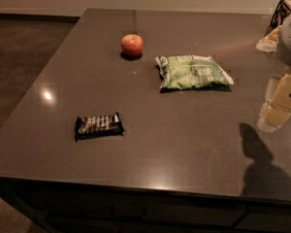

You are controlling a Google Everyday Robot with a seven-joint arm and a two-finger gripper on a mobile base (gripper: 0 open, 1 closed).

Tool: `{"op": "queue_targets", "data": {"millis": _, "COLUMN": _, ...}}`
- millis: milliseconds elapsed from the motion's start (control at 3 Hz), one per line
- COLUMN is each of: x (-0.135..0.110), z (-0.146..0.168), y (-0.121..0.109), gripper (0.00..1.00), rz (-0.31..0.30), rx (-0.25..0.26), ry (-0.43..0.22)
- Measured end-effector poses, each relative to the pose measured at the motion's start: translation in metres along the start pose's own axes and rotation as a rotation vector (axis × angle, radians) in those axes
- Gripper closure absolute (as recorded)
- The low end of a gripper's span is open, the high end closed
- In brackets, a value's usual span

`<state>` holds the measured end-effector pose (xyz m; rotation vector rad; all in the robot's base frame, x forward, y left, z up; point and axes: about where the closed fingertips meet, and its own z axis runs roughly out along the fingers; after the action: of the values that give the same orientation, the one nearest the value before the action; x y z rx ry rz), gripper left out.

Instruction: Pick rxbar chocolate

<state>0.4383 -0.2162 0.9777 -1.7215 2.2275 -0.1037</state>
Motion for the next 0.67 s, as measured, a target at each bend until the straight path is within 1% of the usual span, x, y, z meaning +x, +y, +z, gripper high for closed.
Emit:
{"op": "queue_targets", "data": {"millis": 333, "x": 0.000, "z": 0.000, "y": 0.000, "gripper": 0.00, "rz": 0.000, "rx": 0.000, "ry": 0.000}}
{"op": "queue_targets", "data": {"millis": 667, "x": -0.017, "z": 0.004, "y": 0.005, "gripper": 0.00, "rz": -0.029, "rx": -0.046, "ry": -0.029}}
